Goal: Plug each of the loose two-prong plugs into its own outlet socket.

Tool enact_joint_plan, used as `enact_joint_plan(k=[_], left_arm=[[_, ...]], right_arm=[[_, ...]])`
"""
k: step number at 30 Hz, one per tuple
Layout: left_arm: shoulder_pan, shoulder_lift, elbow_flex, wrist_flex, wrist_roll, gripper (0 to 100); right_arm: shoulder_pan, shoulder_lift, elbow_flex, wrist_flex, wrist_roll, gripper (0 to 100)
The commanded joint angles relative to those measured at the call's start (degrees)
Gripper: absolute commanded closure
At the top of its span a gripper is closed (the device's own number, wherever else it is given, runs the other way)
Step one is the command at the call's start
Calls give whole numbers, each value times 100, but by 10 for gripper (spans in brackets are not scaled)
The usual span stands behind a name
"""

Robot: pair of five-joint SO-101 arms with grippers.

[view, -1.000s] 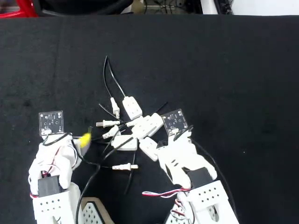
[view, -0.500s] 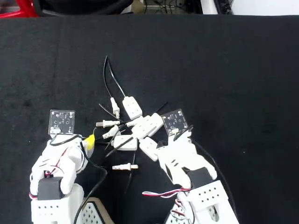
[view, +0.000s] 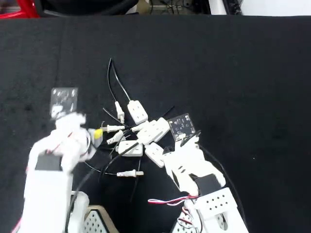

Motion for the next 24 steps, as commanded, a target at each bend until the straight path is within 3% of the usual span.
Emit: enact_joint_plan(k=[1,12,22,24], left_arm=[[215,1345,-831,-334,185,754],[215,3358,-2448,-378,536,754],[664,4343,-2668,-624,484,754],[629,4571,-2686,-800,158,754]], right_arm=[[-97,-22,-40,-44,44,977],[-97,-22,-40,-44,44,977],[-97,-22,-40,-44,44,977],[-97,-22,-40,-44,44,977]])
